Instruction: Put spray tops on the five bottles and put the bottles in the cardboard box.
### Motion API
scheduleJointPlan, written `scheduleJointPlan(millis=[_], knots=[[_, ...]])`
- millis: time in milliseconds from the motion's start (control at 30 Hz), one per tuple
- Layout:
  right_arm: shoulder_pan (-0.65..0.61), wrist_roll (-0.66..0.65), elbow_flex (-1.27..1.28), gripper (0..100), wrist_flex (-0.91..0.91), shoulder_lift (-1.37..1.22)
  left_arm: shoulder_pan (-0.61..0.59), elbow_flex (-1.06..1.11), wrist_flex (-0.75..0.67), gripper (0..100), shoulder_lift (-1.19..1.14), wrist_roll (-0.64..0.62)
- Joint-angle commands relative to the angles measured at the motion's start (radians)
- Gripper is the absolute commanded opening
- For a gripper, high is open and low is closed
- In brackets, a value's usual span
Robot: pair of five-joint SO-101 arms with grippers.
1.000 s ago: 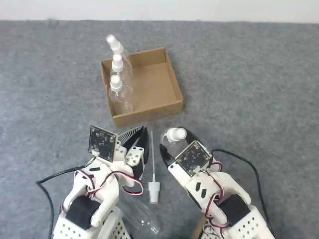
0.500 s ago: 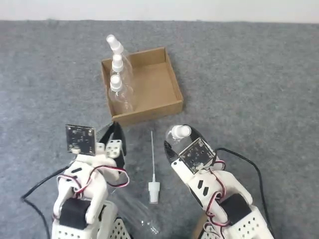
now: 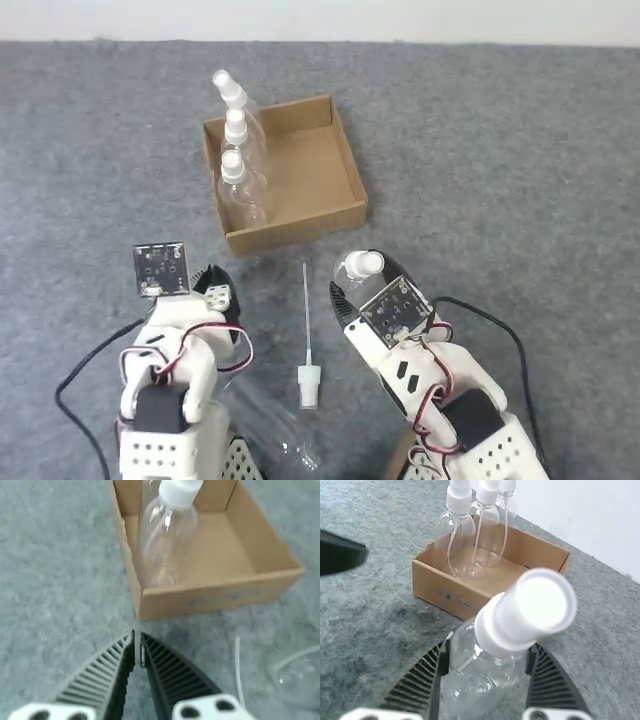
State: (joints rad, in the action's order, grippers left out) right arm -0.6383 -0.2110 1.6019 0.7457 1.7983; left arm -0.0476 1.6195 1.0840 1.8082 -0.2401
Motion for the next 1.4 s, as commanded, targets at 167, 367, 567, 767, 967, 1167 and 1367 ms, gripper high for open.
scheduleJointPlan(millis=[167,367,567,767,967,1167,1367], knots=[[0.076,0.003,-0.126,9.8,-0.033,0.016,-0.002,0.002,-0.049,1,0.017,-0.012],[0.104,0.012,-0.235,3.6,-0.033,0.015,-0.003,-0.001,-0.048,1,0.017,-0.012],[0.104,0.011,-0.299,4.2,-0.035,0.015,-0.005,-0.002,-0.048,1,0.017,-0.012],[0.104,0.011,-0.394,4.2,-0.035,0.013,-0.152,-0.048,-0.051,1,0.017,-0.040],[0.070,-0.020,-0.479,4.2,-0.071,-0.093,-0.175,-0.050,-0.054,1,0.017,-0.078],[0.071,-0.029,-0.594,4.2,-0.150,-0.337,-0.178,-0.050,-0.054,1,0.017,-0.078],[0.070,-0.031,-0.640,4.0,-0.295,-0.555,-0.178,-0.050,-0.054,1,0.017,-0.077]])
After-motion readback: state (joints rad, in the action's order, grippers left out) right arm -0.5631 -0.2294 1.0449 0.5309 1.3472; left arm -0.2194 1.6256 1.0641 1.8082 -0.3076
